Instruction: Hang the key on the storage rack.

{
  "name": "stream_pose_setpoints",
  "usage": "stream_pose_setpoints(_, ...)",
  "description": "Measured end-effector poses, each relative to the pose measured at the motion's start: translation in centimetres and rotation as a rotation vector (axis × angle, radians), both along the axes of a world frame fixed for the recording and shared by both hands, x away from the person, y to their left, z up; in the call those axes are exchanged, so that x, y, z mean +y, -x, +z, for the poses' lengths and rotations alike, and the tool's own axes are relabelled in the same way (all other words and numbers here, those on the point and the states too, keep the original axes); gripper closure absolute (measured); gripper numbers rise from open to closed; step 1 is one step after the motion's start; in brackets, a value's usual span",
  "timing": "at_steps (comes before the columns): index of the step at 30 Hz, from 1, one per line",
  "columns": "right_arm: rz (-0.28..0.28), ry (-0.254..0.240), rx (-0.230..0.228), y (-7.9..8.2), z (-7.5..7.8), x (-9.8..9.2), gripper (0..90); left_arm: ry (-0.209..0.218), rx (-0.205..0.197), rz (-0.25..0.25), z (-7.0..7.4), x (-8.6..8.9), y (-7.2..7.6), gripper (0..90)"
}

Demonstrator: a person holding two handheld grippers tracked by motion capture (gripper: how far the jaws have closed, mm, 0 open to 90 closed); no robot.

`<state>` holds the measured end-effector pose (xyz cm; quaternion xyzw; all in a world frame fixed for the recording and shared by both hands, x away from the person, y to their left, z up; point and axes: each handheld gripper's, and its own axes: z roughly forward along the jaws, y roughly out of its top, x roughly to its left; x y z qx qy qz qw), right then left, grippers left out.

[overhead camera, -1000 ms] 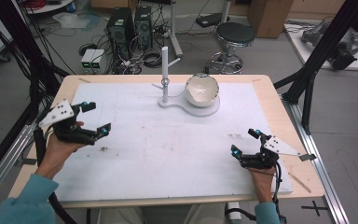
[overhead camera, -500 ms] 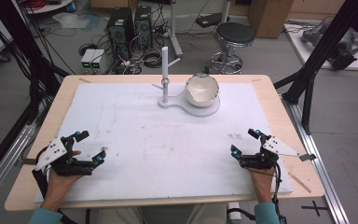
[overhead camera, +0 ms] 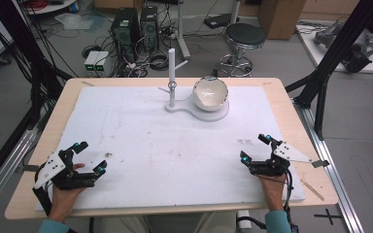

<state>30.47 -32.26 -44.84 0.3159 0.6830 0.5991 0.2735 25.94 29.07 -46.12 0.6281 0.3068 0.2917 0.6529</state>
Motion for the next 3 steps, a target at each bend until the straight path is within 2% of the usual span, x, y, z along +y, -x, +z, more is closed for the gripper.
stream_pose_setpoints(3, 0.003, 0.006, -0.002, 0.05, 0.00, 0.07, 0.6, 0.000, 0.002, 0.007, 0.00, 0.01, 0.01, 1.7)
